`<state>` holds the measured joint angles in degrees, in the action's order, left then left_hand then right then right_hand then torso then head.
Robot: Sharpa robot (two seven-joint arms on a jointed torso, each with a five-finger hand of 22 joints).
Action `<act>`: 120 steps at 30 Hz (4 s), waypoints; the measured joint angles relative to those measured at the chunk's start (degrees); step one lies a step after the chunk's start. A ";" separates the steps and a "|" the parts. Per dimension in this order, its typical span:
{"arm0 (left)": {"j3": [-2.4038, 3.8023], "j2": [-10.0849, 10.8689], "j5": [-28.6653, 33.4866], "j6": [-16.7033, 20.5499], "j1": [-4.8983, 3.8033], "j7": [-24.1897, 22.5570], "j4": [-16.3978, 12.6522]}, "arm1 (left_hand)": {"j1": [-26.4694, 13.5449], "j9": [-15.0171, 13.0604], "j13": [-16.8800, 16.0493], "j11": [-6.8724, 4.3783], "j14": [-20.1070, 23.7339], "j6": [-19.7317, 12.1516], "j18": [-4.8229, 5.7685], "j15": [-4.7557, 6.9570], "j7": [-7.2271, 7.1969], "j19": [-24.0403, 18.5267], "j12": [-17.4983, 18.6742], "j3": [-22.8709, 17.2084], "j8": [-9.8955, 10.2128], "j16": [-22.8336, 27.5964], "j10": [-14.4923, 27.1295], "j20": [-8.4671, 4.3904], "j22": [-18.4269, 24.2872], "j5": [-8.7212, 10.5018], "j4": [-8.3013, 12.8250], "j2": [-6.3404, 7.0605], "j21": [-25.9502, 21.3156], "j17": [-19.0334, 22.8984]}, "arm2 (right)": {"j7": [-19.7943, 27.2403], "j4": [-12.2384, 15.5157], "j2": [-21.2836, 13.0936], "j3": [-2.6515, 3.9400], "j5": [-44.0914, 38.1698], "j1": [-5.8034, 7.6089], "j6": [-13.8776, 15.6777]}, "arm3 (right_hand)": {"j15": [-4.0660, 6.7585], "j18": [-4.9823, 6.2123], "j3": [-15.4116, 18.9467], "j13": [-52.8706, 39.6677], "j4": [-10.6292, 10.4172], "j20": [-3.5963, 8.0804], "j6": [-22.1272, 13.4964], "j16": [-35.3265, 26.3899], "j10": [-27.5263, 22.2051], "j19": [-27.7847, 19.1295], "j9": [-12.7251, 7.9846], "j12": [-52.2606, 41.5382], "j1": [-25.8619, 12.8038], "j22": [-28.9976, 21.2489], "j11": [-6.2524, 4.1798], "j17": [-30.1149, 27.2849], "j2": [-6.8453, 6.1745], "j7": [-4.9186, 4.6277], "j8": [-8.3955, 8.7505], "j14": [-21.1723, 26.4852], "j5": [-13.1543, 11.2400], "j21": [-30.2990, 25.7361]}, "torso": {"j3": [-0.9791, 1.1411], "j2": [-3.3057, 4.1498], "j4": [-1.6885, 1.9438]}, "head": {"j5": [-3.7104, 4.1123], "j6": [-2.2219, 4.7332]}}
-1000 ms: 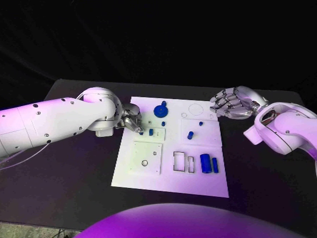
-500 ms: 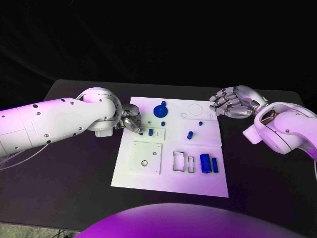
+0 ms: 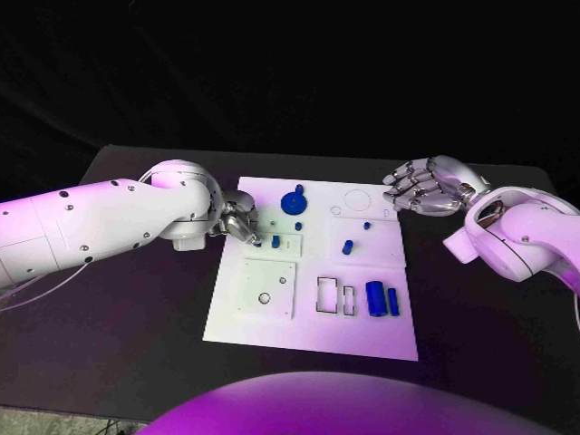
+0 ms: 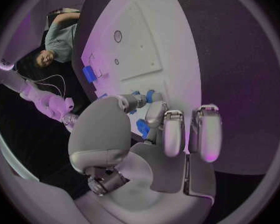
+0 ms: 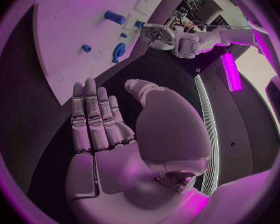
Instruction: Assemble the parts on the task board
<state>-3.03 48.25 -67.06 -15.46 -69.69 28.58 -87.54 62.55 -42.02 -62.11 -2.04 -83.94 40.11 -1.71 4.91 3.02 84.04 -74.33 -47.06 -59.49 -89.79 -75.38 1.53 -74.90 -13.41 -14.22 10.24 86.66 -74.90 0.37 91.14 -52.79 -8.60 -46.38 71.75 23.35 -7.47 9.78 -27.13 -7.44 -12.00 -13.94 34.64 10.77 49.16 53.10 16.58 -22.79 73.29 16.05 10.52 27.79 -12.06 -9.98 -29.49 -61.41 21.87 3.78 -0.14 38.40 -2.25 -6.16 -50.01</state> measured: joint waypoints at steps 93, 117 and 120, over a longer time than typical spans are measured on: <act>-1.39 -6.40 -19.46 24.32 -0.07 -29.13 3.61 | 19.63 23.75 46.83 6.82 18.87 1.59 -7.60 -4.79 2.92 -17.05 42.89 22.26 27.45 36.03 25.59 4.60 10.60 -4.18 1.60 5.77 -59.49 24.53 | -0.07 -0.14 0.28 0.00 0.39 -0.08 -0.40 | -1.01 -0.01 0.14 2.45 1.11 -1.21 -0.76 -2.22 -0.85 -2.06 -1.00 0.22 -0.23 -3.15 0.84 -1.86 0.22 0.06 -0.88 1.43 -0.01 0.00 | -0.02 0.05 -0.08 | 1.19 0.00; -1.93 -10.54 -32.02 18.84 -0.02 -30.48 8.05 | 19.55 24.98 50.02 5.62 9.70 7.12 -6.67 -3.80 3.12 -11.54 44.56 24.94 31.79 18.22 24.65 3.39 0.37 0.76 2.59 5.84 -42.94 11.47 | -0.08 -0.19 0.54 -0.01 0.38 -0.08 -0.41 | -1.01 -0.02 0.15 2.51 1.10 -1.21 -0.76 -2.22 -0.85 -2.06 -1.05 0.22 -0.22 -3.20 0.84 -1.86 0.22 0.06 -0.88 1.43 -0.01 0.00 | -0.02 0.02 -0.04 | 1.27 0.00; -1.93 -10.81 -32.41 18.12 -0.02 -30.37 8.46 | 19.86 24.98 50.20 5.62 9.70 7.35 -6.68 -3.80 3.11 -11.54 44.56 24.94 32.10 17.60 24.06 3.39 -0.05 0.73 2.59 5.53 -42.13 11.17 | -0.08 -0.19 0.54 -0.01 0.38 -0.08 -0.41 | -1.01 -0.01 0.15 2.51 1.10 -1.21 -0.76 -2.22 -0.85 -2.06 -1.05 0.22 -0.22 -3.20 0.84 -1.90 0.22 0.06 -0.88 1.43 -0.01 0.00 | -0.02 0.02 -0.04 | 1.32 0.00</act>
<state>-4.97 37.45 -99.47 2.65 -69.72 -1.79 -79.08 82.41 -17.04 -11.91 3.58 -74.24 47.46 -8.38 1.12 6.13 72.50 -29.77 -22.12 -27.39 -72.19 -51.32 4.93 -74.95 -12.68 -11.62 15.77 44.53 -63.73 0.29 90.95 -52.25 -8.61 -46.00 71.67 22.94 -8.48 9.76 -26.98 -4.93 -10.90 -15.15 33.88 8.56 48.31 51.04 15.52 -22.57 73.07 12.85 11.36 25.89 -11.83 -9.92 -30.38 -59.97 21.86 3.78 -0.16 38.42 -2.29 -4.83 -50.01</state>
